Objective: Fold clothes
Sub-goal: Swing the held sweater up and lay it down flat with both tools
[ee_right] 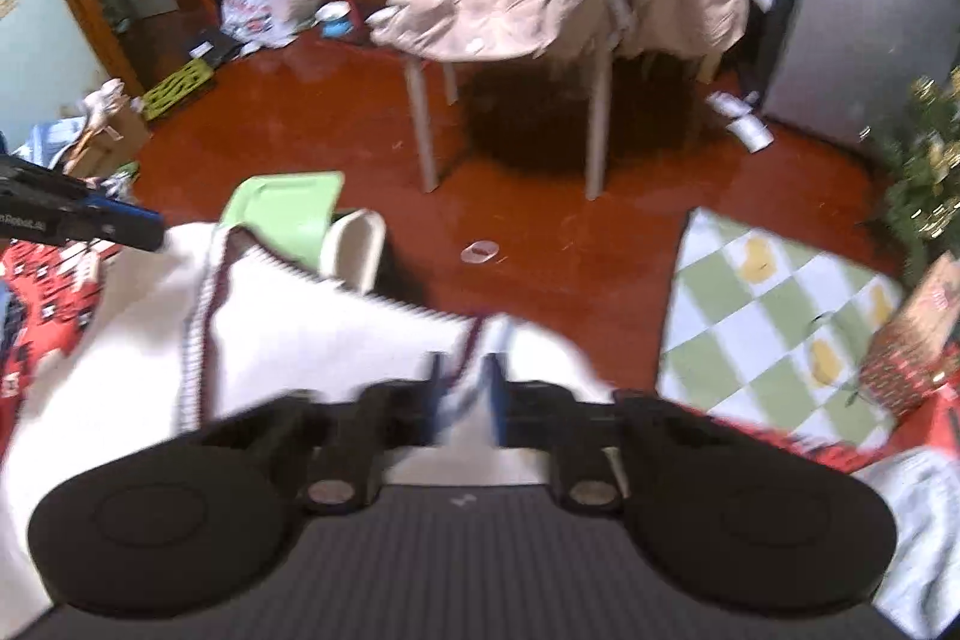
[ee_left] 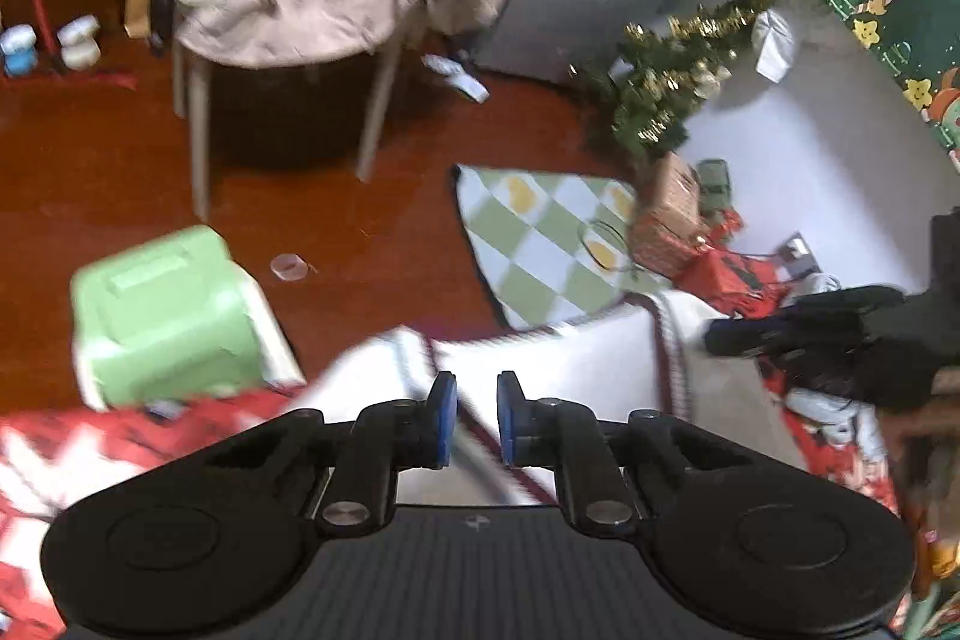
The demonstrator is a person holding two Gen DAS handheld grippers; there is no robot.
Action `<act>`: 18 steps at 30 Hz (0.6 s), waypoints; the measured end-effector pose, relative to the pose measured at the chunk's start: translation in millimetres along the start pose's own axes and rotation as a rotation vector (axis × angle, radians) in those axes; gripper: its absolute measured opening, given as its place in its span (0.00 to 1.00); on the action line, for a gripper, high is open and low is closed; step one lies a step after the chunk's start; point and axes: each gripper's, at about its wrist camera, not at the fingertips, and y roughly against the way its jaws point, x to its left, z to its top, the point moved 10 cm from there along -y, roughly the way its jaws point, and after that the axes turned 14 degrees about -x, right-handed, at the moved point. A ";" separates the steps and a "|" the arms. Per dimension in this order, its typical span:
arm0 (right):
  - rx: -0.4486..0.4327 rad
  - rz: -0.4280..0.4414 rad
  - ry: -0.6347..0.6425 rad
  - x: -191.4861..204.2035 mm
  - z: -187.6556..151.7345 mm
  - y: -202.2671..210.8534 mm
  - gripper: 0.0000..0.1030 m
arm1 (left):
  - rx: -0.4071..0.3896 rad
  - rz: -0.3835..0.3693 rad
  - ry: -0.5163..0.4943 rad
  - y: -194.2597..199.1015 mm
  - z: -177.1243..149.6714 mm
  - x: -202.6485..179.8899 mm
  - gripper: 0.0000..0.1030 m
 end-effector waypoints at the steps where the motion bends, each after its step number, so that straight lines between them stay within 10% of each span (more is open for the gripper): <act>1: 0.004 0.014 -0.017 8.7 -2.4 -5.5 0.06 | 0.014 -0.003 -0.001 -9.4 -5.2 -6.4 0.12; 8: 0.007 0.023 -0.053 51.0 -16.1 -52.7 0.07 | 0.011 0.052 -0.055 -54.0 -11.5 -18.7 0.11; 18: -0.040 -0.075 -0.177 4.7 5.1 -79.2 0.17 | -0.066 0.066 0.167 -52.0 18.4 26.0 0.08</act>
